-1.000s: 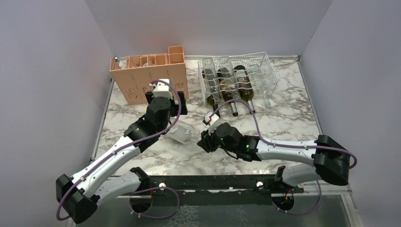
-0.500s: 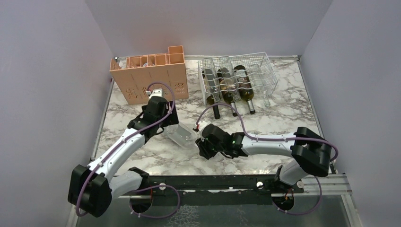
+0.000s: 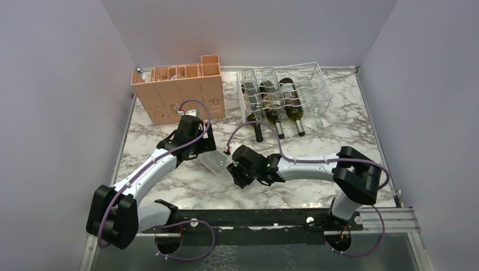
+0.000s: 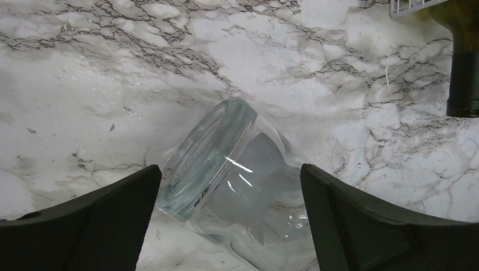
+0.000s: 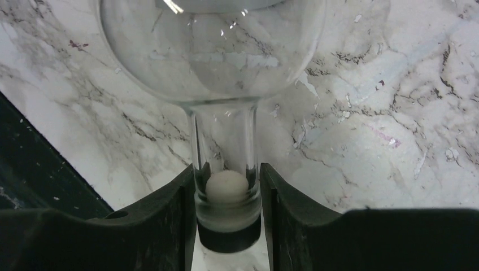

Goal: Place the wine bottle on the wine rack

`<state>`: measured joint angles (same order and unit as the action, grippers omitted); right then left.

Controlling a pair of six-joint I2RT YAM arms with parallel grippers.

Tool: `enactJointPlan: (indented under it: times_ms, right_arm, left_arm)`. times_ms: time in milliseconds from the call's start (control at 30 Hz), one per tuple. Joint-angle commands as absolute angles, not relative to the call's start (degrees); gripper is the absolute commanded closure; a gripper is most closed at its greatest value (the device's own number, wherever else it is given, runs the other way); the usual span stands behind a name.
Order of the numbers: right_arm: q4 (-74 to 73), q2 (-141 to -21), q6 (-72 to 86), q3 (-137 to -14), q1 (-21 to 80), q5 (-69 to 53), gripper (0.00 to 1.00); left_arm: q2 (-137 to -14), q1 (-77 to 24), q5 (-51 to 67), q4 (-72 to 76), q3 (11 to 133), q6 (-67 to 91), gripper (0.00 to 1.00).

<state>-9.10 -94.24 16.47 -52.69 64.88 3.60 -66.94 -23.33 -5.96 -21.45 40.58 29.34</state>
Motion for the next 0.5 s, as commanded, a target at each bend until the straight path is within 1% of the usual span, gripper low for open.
enactJointPlan:
  times_ms: [0, 467]
  right_arm:
    - [-9.2, -98.6, 15.8, -55.9, 64.8, 3.8, 0.55]
    - [-9.6, -105.1, 14.3, -62.0, 64.8, 2.0, 0.55]
  left_arm:
    - [-67.3, -23.1, -3.9, -20.3, 39.3, 30.6, 0.01]
    - [-67.0, -23.0, -1.8, -19.9, 38.2, 32.5, 0.01]
